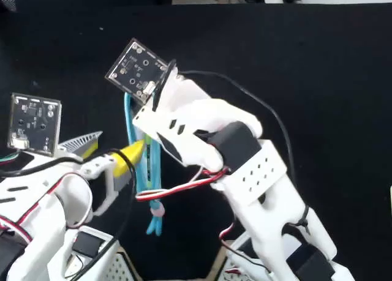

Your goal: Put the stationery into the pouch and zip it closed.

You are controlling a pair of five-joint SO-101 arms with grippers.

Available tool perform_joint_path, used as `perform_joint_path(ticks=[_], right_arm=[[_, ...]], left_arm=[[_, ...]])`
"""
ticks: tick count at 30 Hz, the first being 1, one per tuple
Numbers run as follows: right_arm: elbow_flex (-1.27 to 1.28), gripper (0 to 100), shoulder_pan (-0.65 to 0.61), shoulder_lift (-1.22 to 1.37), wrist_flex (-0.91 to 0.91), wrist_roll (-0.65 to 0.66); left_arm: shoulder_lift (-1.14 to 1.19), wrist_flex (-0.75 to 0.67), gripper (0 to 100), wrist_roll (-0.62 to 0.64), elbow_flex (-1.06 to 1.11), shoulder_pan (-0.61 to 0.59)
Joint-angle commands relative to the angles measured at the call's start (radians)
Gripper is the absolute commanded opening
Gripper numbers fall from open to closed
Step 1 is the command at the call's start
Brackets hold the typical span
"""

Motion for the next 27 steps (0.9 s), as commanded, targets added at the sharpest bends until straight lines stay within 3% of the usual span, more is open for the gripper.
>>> perform_joint_path(ticks=[1,6,16,19,23,27], right_arm=[[0.015,1.1,0.011,-0.004,0.000,0.000],[0.024,1.1,0.014,-0.004,-0.002,0.000],[0.016,1.4,0.011,-0.005,-0.003,0.000],[0.016,7.9,0.009,-0.008,0.000,-0.018],[0.016,22.7,0.009,-0.070,-0.006,-0.146],[0.016,26.4,-0.025,-0.200,0.000,-0.181]], left_arm=[[0.052,0.015,25,0.003,-0.039,-0.016],[0.146,0.020,25,0.003,-0.024,-0.105],[0.163,0.011,21,0.002,-0.030,-0.104],[0.158,0.011,14,0.002,-0.050,-0.104],[0.164,-0.028,3,0.003,-0.053,-0.074],[0.158,-0.048,3,0.009,-0.028,-0.024]])
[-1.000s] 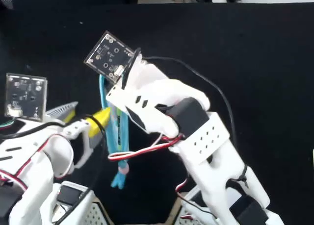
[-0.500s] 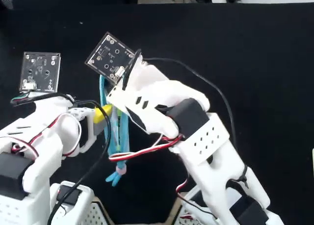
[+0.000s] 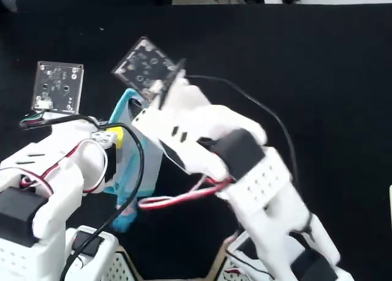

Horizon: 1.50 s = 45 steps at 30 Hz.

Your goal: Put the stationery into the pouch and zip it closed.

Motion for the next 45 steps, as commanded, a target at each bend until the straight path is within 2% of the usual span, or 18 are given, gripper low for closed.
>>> perform_joint_path(ticks=[1,6,9,12,16,19,27,31,34,36,41,45], right_arm=[[-0.002,25.9,-0.026,-0.160,-0.006,-0.023],[-0.001,22.7,-0.055,-0.409,-0.005,-0.023],[0.051,20.2,-0.064,-0.535,0.069,-0.023],[0.211,20.5,-0.095,-0.644,0.169,-0.023],[0.493,22.4,-0.239,-0.820,0.189,-0.021],[0.705,22.3,-0.319,-0.966,0.100,-0.023],[1.141,22.3,-0.434,-1.317,-0.172,-0.026],[1.313,22.3,-0.493,-1.356,-0.334,-0.160],[1.369,22.3,-0.528,-1.363,-0.413,-0.298],[1.376,22.3,-0.528,-1.363,-0.436,-0.342],[1.399,22.3,-0.525,-1.363,-0.463,-0.341],[1.486,22.3,-0.525,-1.363,-0.600,-0.341]], left_arm=[[-0.003,-0.029,3,0.006,-0.010,0.030],[-0.005,-0.031,3,0.006,-0.018,0.027],[-0.011,-0.055,3,0.008,-0.012,0.025],[-0.003,-0.068,3,0.025,-0.015,0.025],[-0.006,-0.107,3,0.132,0.015,0.024],[-0.003,-0.114,3,0.173,0.030,0.018],[-0.002,-0.115,3,0.311,0.019,-0.143],[-0.002,-0.114,3,0.443,0.019,-0.159],[-0.002,-0.114,4,0.500,0.021,-0.163],[-0.002,-0.114,6,0.539,0.028,-0.183],[-0.002,-0.132,6,0.572,0.030,-0.265],[-0.002,-0.130,6,0.575,0.030,-0.268]])
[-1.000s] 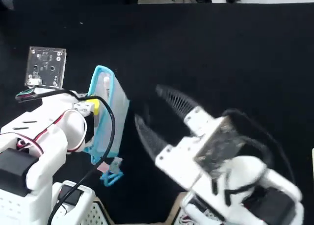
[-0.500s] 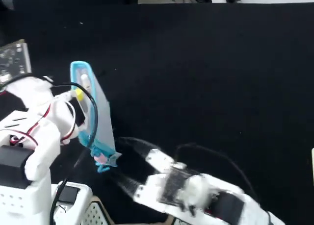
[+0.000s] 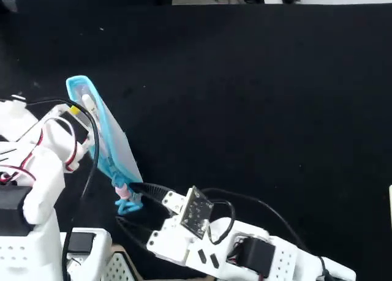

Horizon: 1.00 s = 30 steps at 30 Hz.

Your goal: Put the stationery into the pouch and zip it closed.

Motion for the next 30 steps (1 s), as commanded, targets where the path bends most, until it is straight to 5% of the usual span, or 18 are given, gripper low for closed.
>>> perform_joint_path(ticks=[1,5,26,30], right_arm=[[0.061,22.3,-0.006,-0.113,-0.157,-0.009],[0.085,22.2,-0.005,-0.113,-0.288,-0.009],[0.116,22.2,0.166,-0.107,-0.288,-0.015],[0.116,9.5,0.250,-0.113,-0.295,-0.015]], left_arm=[[-0.002,-0.015,6,0.009,-0.004,-0.008],[-0.002,-0.021,6,0.009,0.033,-0.008],[-0.002,-0.018,6,0.005,0.048,0.084],[-0.003,-0.020,6,0.005,0.048,0.085]])
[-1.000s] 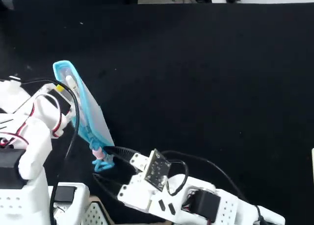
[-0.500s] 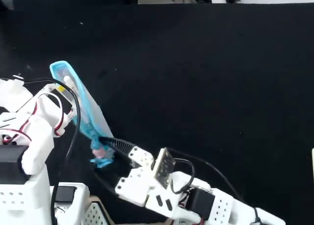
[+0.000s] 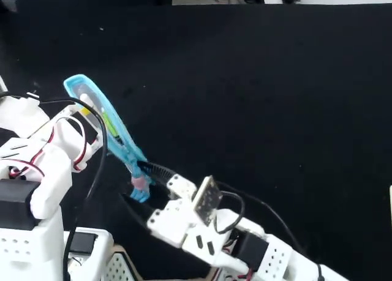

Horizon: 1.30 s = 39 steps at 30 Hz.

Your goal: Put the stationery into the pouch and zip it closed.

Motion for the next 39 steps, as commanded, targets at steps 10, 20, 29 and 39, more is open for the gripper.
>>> perform_joint_path(ticks=[10,20,29,39], right_arm=[[-0.147,1.1,0.132,-0.114,0.149,-0.011],[-0.294,1.1,0.144,-0.114,0.301,0.000],[-0.567,1.1,0.250,-0.042,0.420,0.075],[-0.831,1.1,0.252,0.389,0.427,0.074]], left_arm=[[0.000,-0.009,6,0.002,0.004,0.012],[-0.009,-0.006,6,0.000,0.033,0.019],[-0.011,-0.009,6,-0.161,0.062,0.019],[-0.011,-0.049,6,-0.164,0.065,0.021]])
